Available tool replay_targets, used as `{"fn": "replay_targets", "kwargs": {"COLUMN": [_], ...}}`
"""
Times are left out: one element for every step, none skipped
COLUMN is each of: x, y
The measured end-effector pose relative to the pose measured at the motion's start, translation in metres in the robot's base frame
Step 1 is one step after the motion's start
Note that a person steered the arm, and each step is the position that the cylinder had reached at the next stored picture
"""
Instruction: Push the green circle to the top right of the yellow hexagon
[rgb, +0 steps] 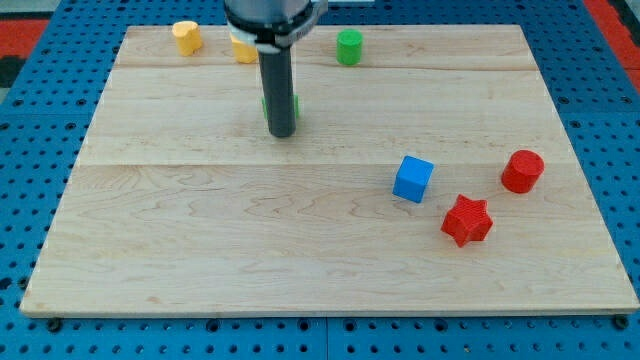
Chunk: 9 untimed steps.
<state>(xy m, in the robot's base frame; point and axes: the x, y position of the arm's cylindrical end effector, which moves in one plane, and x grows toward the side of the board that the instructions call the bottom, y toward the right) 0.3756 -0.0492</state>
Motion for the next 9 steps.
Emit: {"fn": "replay_targets", "kwargs": {"x": [-0.037,-0.058,-0.065,-0.074,-0.088,-0.108,-0.121,-0.063,-0.037], "y": [-0.029,-0.030,-0.023,-0.013,0.011,0.019,0.021,0.009,0.025]}}
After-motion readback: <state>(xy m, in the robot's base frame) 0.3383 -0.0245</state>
